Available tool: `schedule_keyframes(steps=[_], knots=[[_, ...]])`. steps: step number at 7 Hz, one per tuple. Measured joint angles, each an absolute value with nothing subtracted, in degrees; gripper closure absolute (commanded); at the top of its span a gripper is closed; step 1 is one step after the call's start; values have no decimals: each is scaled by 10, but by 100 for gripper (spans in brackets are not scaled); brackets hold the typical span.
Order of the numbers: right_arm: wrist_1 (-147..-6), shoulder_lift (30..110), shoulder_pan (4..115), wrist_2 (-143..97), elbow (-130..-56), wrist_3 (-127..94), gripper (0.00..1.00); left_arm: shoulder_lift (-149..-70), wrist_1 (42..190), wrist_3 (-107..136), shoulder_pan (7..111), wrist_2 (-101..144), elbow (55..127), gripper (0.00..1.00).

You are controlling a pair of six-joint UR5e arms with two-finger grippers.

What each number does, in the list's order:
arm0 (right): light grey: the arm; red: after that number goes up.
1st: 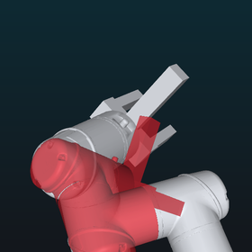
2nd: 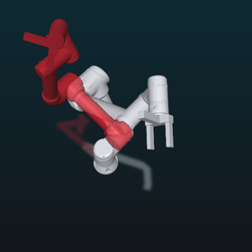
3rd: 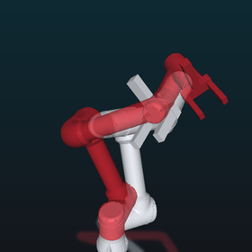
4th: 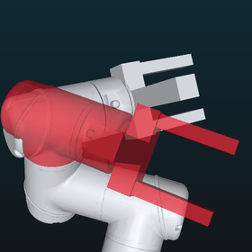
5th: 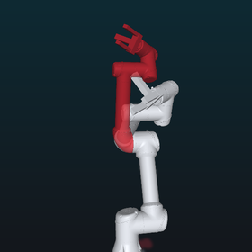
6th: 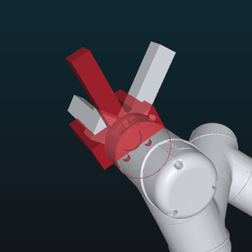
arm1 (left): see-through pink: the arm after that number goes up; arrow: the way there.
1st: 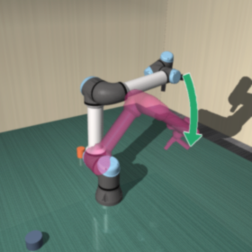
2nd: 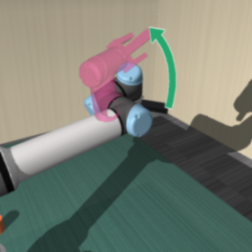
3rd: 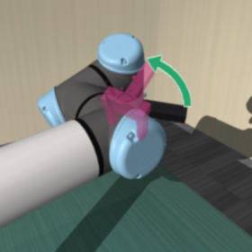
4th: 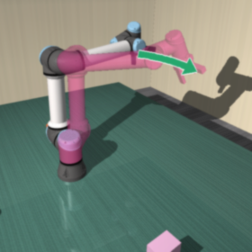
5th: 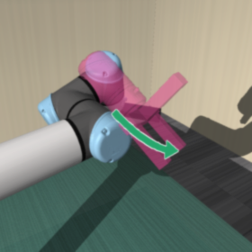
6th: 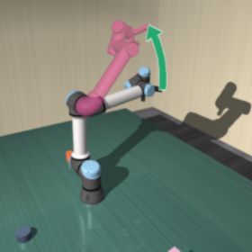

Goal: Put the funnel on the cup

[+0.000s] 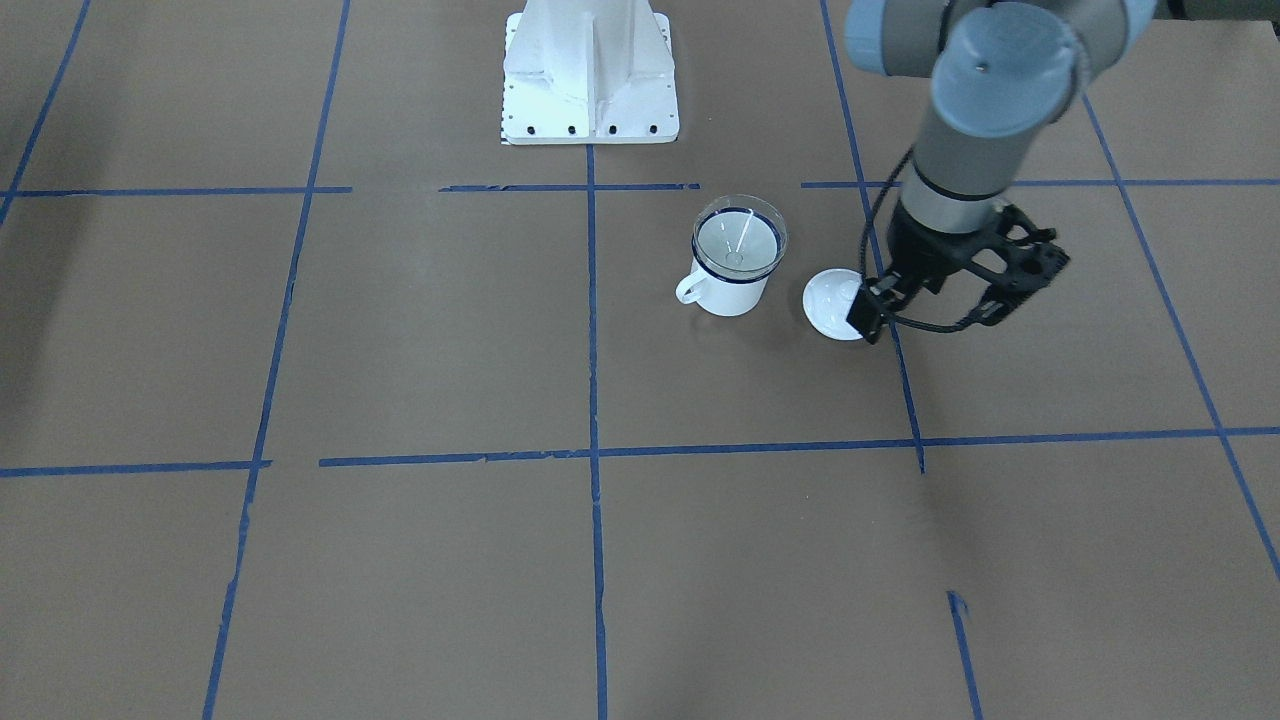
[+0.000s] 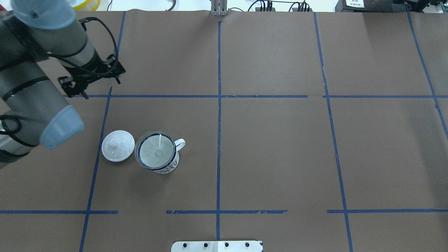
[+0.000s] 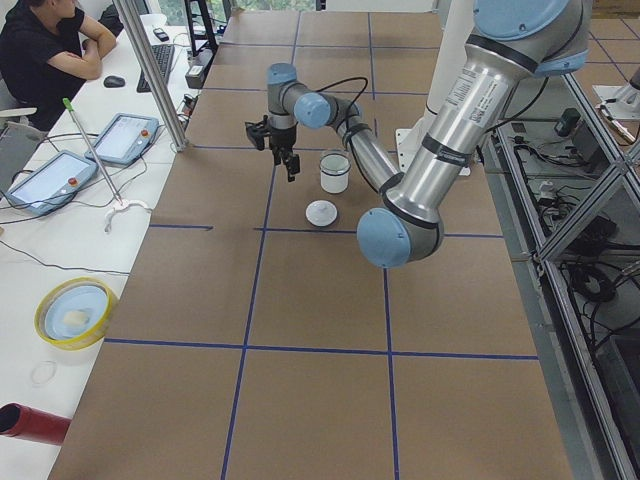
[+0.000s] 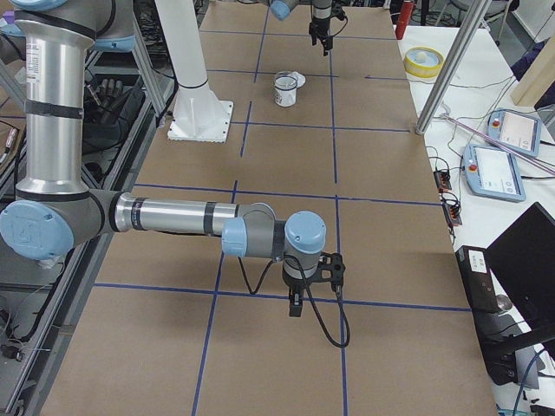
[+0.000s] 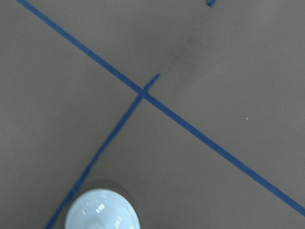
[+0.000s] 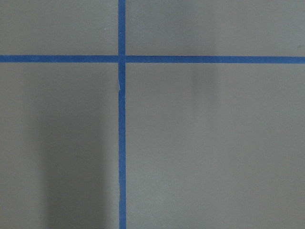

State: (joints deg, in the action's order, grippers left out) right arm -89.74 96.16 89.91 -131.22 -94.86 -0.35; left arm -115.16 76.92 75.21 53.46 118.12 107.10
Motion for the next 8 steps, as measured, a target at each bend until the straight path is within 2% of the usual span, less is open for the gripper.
schedule_keyframes(steps=[2, 4, 6, 8], knots=[[-897, 962, 899, -1312, -949, -4, 0, -1008, 881, 501, 661, 1252, 1041, 0], [-897, 962, 899, -1312, -949, -4, 0, -923, 949, 219, 786, 1301, 962, 0], [-897, 962, 899, -1312, -949, -4, 0, -898, 954, 22, 885, 1306, 899, 0], [-897, 962, 899, -1312, -949, -4, 0, -896, 959, -40, 929, 1305, 871, 0]])
